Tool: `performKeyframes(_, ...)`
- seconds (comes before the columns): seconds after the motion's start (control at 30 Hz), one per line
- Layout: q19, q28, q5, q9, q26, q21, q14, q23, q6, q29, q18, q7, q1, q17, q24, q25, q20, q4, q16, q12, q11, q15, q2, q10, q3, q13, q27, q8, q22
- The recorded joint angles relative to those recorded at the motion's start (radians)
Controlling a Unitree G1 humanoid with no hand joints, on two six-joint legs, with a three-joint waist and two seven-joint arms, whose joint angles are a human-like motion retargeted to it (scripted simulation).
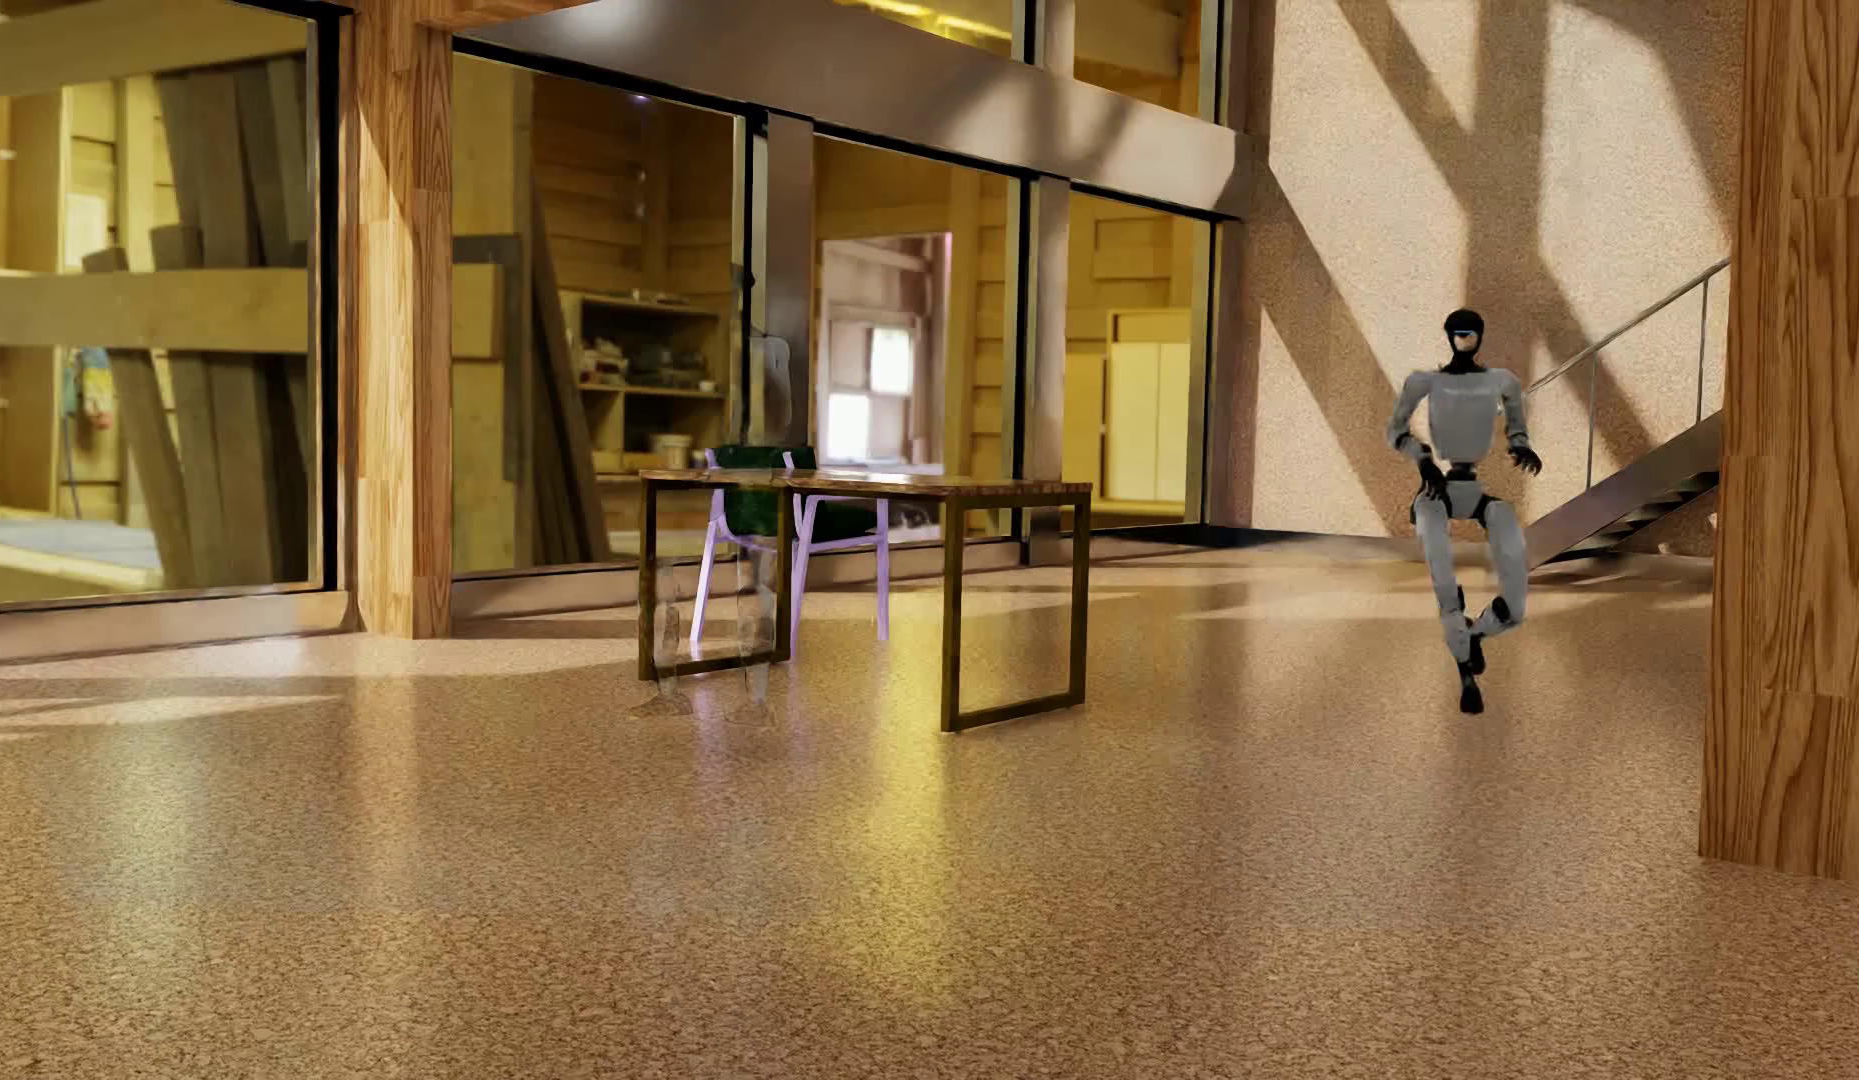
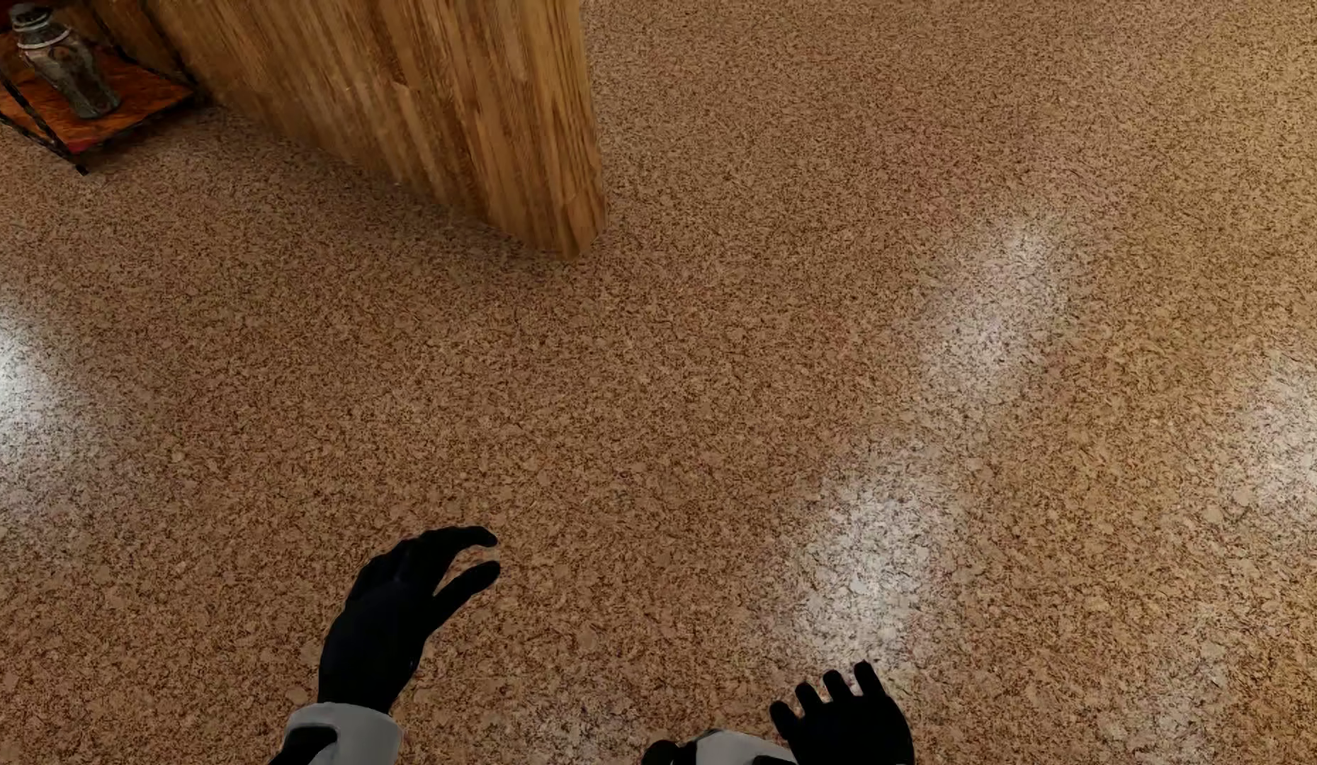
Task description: Walk to the desk
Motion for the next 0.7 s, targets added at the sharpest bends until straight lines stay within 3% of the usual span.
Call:
performKeyframes(0.03, 0.001, -0.036, 0.05, 0.01, 0.081, -0.027, -0.06, 0.037, 0.012, 0.018, 0.041, -0.073, -0.122, 0.11, 0.081, -0.134, 0.019, -0.022, -0.042, 0.006, -0.017, -0.04, 0.066, 0.134, 0.015, -0.063, 0.012, 0.04, 0.133)
performKeyframes(0.07, 0.004, -0.092, 0.096, 0.015, 0.169, -0.06, -0.089, 0.069, 0.018, -0.018, 0.043, -0.103, -0.239, 0.233, 0.127, -0.188, 0.048, -0.011, -0.089, 0.019, -0.059, -0.058, 0.139, 0.199, 0.03, -0.108, 0.025, 0.091, 0.311)
performKeyframes(0.1, 0.01, -0.175, 0.136, 0.015, 0.256, -0.075, -0.119, 0.105, 0.022, -0.07, 0.076, -0.103, -0.342, 0.348, 0.114, -0.176, 0.099, 0.018, -0.134, 0.03, -0.107, -0.07, 0.213, 0.2, 0.049, -0.156, 0.032, 0.158, 0.503)
performKeyframes(0.13, 0.017, -0.267, 0.167, 0.011, 0.317, -0.065, -0.146, 0.135, 0.023, -0.117, 0.087, -0.085, -0.433, 0.418, 0.066, -0.123, 0.168, 0.051, -0.168, 0.051, -0.147, -0.084, 0.279, 0.148, 0.07, -0.205, 0.026, 0.233, 0.678)
performKeyframes(0.17, 0.025, -0.322, 0.192, 0.004, 0.346, -0.017, -0.154, 0.155, 0.022, -0.162, 0.107, -0.055, -0.512, 0.433, 0.031, -0.066, 0.234, 0.085, -0.18, 0.088, -0.176, -0.102, 0.336, 0.049, 0.091, -0.268, 0.003, 0.314, 0.817)
performKeyframes(0.2, 0.034, -0.37, 0.208, -0.003, 0.33, 0.052, -0.159, 0.167, 0.02, -0.223, 0.107, -0.02, -0.568, 0.416, 0.028, 0.035, 0.264, 0.109, -0.177, 0.143, -0.193, -0.126, 0.388, -0.097, 0.109, -0.333, -0.031, 0.396, 0.92)
performKeyframes(0.23, 0.045, -0.413, 0.212, -0.01, 0.293, 0.12, -0.152, 0.177, 0.019, -0.281, 0.1, 0.011, -0.598, 0.377, 0.053, 0.183, 0.271, 0.114, -0.171, 0.206, -0.207, -0.152, 0.439, -0.297, 0.123, -0.392, -0.068, 0.466, 0.992)
performKeyframes(0.3, 0.077, -0.46, 0.182, -0.023, 0.206, 0.225, -0.128, 0.205, 0.017, -0.341, 0.013, 0.023, -0.573, 0.258, 0.108, 0.538, 0.298, 0.046, -0.185, 0.303, -0.259, -0.178, 0.55, -0.837, 0.14, -0.475, -0.125, 0.563, 1.059)
performKeyframes(0.33, 0.087, -0.489, 0.157, -0.025, 0.177, 0.248, -0.151, 0.21, 0.017, -0.346, -0.046, 0.027, -0.553, 0.191, 0.119, 0.656, 0.328, 0.0, -0.194, 0.333, -0.268, -0.181, 0.604, -1.018, 0.145, -0.474, -0.145, 0.582, 1.076)
performKeyframes(0.37, 0.098, -0.524, 0.131, -0.026, 0.16, 0.246, -0.152, 0.22, 0.018, -0.346, -0.088, 0.014, -0.551, 0.124, 0.131, 0.712, 0.355, -0.047, -0.193, 0.335, -0.23, -0.169, 0.65, -1.047, 0.15, -0.456, -0.135, 0.577, 1.084)
performKeyframes(0.4, 0.115, -0.545, 0.098, -0.027, 0.15, 0.224, -0.082, 0.246, 0.017, -0.346, -0.058, -0.044, -0.558, 0.065, 0.157, 0.713, 0.37, -0.103, -0.189, 0.315, -0.185, -0.127, 0.687, -0.965, 0.156, -0.42, -0.098, 0.561, 1.085)
performKeyframes(0.43, 0.134, -0.536, 0.069, -0.026, 0.148, 0.185, 0.016, 0.293, 0.014, -0.33, -0.033, -0.074, -0.563, 0.023, 0.186, 0.649, 0.383, -0.145, -0.187, 0.283, -0.11, -0.05, 0.709, -0.858, 0.161, -0.369, -0.032, 0.535, 1.073)
performKeyframes(0.47, 0.166, -0.489, 0.036, -0.022, 0.151, 0.141, 0.016, 0.358, 0.008, -0.298, -0.015, -0.063, -0.568, -0.002, 0.21, 0.521, 0.4, -0.165, -0.198, 0.248, 0.051, 0.068, 0.682, -0.726, 0.164, -0.321, 0.041, 0.502, 1.055)
performKeyframes(0.5, 0.298, -0.419, -0.01, -0.016, 0.164, 0.096, -0.069, 0.463, -0.003, -0.261, 0.028, -0.038, -0.554, 0.007, 0.217, 0.346, 0.424, -0.178, -0.218, 0.199, 0.286, 0.168, 0.605, -0.621, 0.167, -0.291, 0.143, 0.462, 1.039)
performKeyframes(0.53, 0.333, -0.337, -0.082, -0.01, 0.18, 0.04, -0.15, 0.597, -0.018, -0.222, 0.044, -0.002, -0.506, 0.044, 0.215, 0.164, 0.447, -0.188, -0.242, 0.14, 0.516, 0.301, 0.496, -0.577, 0.167, -0.273, 0.232, 0.429, 1.027)
performKeyframes(0.57, 0.286, -0.273, -0.142, -0.006, 0.207, -0.054, -0.203, 0.724, -0.035, -0.19, 0.05, 0.027, -0.441, 0.106, 0.211, 0.037, 0.457, -0.206, -0.257, 0.061, 0.681, 0.264, 0.378, -0.583, 0.159, -0.252, 0.309, 0.41, 1.024)
performKeyframes(0.6, 0.239, -0.243, -0.185, -0.004, 0.214, -0.194, -0.235, 0.807, -0.052, -0.192, 0.054, 0.038, -0.365, 0.185, 0.234, 0.022, 0.44, -0.231, -0.257, -0.029, 0.783, 0.195, 0.266, -0.622, 0.145, -0.213, 0.375, 0.378, 1.024)
performKeyframes(0.63, 0.23, -0.242, -0.224, -0.004, 0.212, -0.34, -0.256, 0.838, -0.064, -0.203, 0.056, 0.034, -0.29, 0.258, 0.255, 0.106, 0.397, -0.26, -0.241, -0.129, 0.82, 0.171, 0.167, -0.674, 0.124, -0.173, 0.406, 0.334, 1.018)
performKeyframes(0.67, 0.215, -0.247, -0.248, -0.006, 0.178, -0.454, -0.272, 0.841, -0.074, -0.197, 0.057, 0.021, -0.218, 0.295, 0.267, 0.247, 0.342, -0.288, -0.223, -0.223, 0.802, 0.17, 0.077, -0.73, 0.097, -0.136, 0.4, 0.289, 0.992)
performKeyframes(0.7, 0.202, -0.241, -0.256, -0.008, 0.112, -0.519, -0.292, 0.845, -0.082, -0.167, 0.056, 0.004, -0.149, 0.29, 0.259, 0.401, 0.283, -0.313, -0.206, -0.3, 0.738, 0.151, -0.004, -0.781, 0.071, -0.094, 0.36, 0.247, 0.936)
